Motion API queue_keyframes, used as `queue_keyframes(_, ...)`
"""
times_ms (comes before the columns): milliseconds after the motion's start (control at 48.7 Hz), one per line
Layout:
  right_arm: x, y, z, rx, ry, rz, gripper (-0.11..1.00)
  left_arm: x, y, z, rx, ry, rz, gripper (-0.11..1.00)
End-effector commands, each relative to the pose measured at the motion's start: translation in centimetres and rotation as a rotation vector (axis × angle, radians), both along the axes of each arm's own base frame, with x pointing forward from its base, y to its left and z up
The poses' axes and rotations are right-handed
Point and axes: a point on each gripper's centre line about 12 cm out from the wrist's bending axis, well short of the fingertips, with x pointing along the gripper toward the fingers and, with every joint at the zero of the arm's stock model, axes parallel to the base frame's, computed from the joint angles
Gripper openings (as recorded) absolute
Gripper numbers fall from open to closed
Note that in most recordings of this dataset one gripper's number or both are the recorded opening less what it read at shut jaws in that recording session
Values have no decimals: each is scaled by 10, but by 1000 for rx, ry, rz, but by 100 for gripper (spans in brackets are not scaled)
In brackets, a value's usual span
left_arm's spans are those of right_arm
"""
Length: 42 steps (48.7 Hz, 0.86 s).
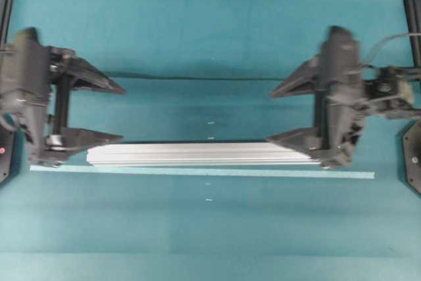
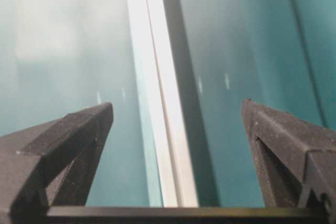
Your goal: Lift the metal rail with both hands and move it towards you.
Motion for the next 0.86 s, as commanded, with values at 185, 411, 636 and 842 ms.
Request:
queue_keyframes(185, -33, 2, 22, -5, -145, -3, 99, -22, -1, 24, 0, -118, 0, 94)
queue_keyframes(411, -58, 2, 33, -6, -222, -7, 99, -37, -2, 35, -6, -178, 2, 93)
queue_keyframes(636, -75, 3, 24, 5, -232, -13, 99, -49, -2, 41, -10, -220, 4, 93)
queue_keyframes(842, -80, 2, 16, 80, -231, -55, 99, -56, -4, 42, -11, -241, -4, 93)
